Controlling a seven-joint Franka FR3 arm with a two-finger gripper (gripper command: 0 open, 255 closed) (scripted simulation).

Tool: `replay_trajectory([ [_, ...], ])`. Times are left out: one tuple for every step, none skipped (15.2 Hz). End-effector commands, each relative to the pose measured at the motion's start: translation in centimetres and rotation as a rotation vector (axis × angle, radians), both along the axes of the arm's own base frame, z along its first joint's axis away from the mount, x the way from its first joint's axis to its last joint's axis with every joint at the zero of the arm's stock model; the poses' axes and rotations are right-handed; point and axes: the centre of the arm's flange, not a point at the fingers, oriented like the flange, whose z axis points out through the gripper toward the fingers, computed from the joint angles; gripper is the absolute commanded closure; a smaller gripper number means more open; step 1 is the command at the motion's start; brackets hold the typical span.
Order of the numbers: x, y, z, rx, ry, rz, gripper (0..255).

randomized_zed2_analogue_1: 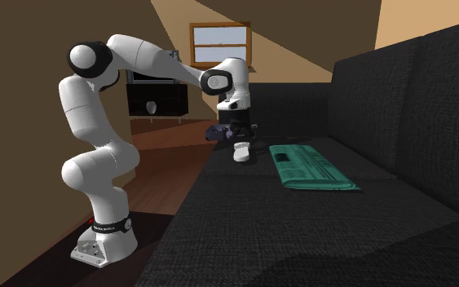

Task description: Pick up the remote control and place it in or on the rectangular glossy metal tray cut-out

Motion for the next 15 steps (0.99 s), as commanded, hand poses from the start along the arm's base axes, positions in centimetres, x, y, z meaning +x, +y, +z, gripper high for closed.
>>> replay_trajectory([
  [0.0,0.0,0.0,0.000,0.000,0.000,255],
  [0.0,0.0,0.0,0.000,0.000,0.000,255],
  [0.0,0.0,0.0,0.000,0.000,0.000,255],
  [0.0,0.0,0.0,0.000,0.000,0.000,255],
  [0.0,0.0,0.0,0.000,0.000,0.000,255],
  [0.0,0.0,0.0,0.000,0.000,0.000,255],
  [0.0,0.0,0.0,0.000,0.000,0.000,255],
  [0.0,0.0,0.0,0.000,0.000,0.000,255],
  [0.0,0.0,0.5,0.000,0.000,0.000,255],
  [0.0,0.0,1.0,0.000,0.000,0.000,255],
  [0.0,0.0,1.6,0.000,0.000,0.000,255],
  [0.0,0.0,2.1,0.000,0.000,0.000,255],
  [0.0,0.0,2.6,0.000,0.000,0.000,255],
  [0.0,0.0,3.2,0.000,0.000,0.000,255],
  [0.0,0.0,3.7,0.000,0.000,0.000,255],
])
